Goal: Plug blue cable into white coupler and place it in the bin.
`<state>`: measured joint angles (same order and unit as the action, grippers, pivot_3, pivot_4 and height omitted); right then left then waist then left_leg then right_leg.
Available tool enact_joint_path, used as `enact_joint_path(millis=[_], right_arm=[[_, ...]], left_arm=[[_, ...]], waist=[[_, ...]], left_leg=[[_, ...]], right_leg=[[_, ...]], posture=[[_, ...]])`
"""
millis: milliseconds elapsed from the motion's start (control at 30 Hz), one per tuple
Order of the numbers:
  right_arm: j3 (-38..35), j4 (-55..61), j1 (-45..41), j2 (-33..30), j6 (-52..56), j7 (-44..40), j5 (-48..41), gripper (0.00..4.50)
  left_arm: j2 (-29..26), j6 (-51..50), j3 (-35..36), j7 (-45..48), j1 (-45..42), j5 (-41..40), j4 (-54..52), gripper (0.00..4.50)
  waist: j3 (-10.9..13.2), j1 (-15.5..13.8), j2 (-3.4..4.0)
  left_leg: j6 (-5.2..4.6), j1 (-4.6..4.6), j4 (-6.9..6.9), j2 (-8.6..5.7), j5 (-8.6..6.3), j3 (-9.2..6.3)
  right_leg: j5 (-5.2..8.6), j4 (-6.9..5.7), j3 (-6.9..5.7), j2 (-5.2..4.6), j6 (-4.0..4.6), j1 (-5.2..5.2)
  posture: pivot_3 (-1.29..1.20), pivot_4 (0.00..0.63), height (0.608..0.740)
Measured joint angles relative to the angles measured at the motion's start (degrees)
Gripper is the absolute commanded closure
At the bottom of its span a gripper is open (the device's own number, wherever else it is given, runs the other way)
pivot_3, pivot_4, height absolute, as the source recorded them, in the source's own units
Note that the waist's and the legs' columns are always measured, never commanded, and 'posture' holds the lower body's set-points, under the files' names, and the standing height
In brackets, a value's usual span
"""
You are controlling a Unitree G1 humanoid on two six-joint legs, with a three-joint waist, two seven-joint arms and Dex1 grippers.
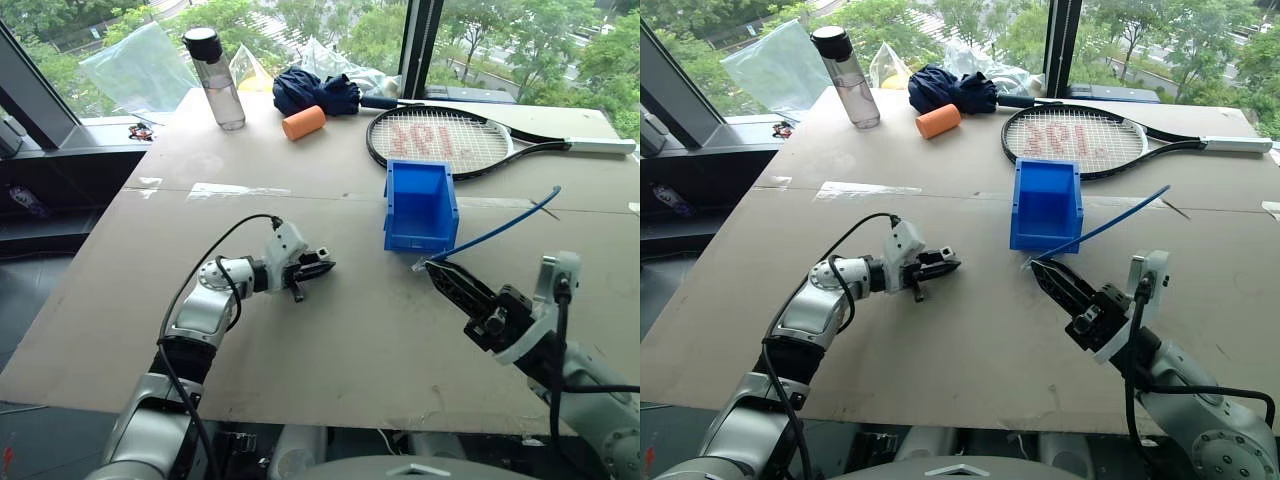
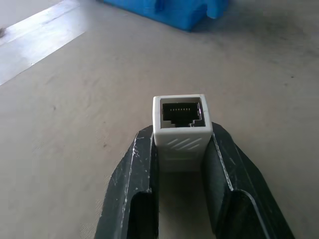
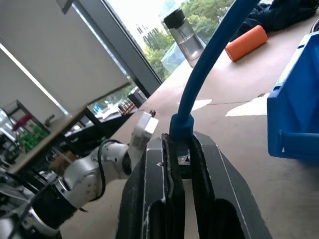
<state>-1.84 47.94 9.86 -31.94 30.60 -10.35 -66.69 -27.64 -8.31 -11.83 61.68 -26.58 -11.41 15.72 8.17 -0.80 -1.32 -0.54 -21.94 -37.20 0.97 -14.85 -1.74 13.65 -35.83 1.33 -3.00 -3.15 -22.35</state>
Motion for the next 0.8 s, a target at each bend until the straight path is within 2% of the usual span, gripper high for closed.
enact_joint_path(millis=[167, 333, 533, 800], right_arm=[[5.0, -5.7, -9.3, -4.3, 1.7, -6.9, 10.4, 4.50], [13.5, -14.0, -15.6, -6.2, 0.3, -16.2, 24.0, 4.50], [17.9, -21.7, -17.6, -4.5, -4.2, -23.3, 34.8, 4.50], [18.4, -24.1, -17.6, -3.1, -7.0, -27.1, 40.4, 4.50]], left_arm=[[3.2, 1.2, -7.7, 9.4, -4.6, 1.2, 0.6, 3.94], [5.7, 4.8, -13.0, 13.5, -9.9, 5.3, 6.8, 3.94], [6.4, 9.0, -13.6, 15.9, -11.8, 7.2, 10.6, 3.94], [6.4, 9.9, -13.4, 16.6, -11.8, 8.0, 10.8, 3.94]], waist=[[0.0, 0.2, 0.00], [0.0, 0.2, -0.01], [0.0, 0.2, -0.02], [0.0, 0.2, -0.02]], left_leg=[[0.00, 0.00, 0.00, 0.00, 0.00, -0.02], [-0.01, -0.01, 0.00, 0.00, 0.00, -0.06], [-0.02, -0.01, 0.00, 0.01, 0.00, -0.08], [-0.02, 0.03, -0.01, 0.02, 0.00, -0.09]], right_leg=[[0.00, -0.01, -0.01, 0.06, 0.00, 0.00], [-0.01, -0.01, -0.02, 0.12, -0.01, -0.01], [-0.13, -0.01, -0.05, 0.13, -0.23, 0.00], [-0.13, -0.04, -0.05, 0.14, -0.25, 0.01]], posture=[[0.00, 0.150, 0.740], [0.00, 0.150, 0.740], [0.00, 0.150, 0.740], [0.00, 0.150, 0.740]])
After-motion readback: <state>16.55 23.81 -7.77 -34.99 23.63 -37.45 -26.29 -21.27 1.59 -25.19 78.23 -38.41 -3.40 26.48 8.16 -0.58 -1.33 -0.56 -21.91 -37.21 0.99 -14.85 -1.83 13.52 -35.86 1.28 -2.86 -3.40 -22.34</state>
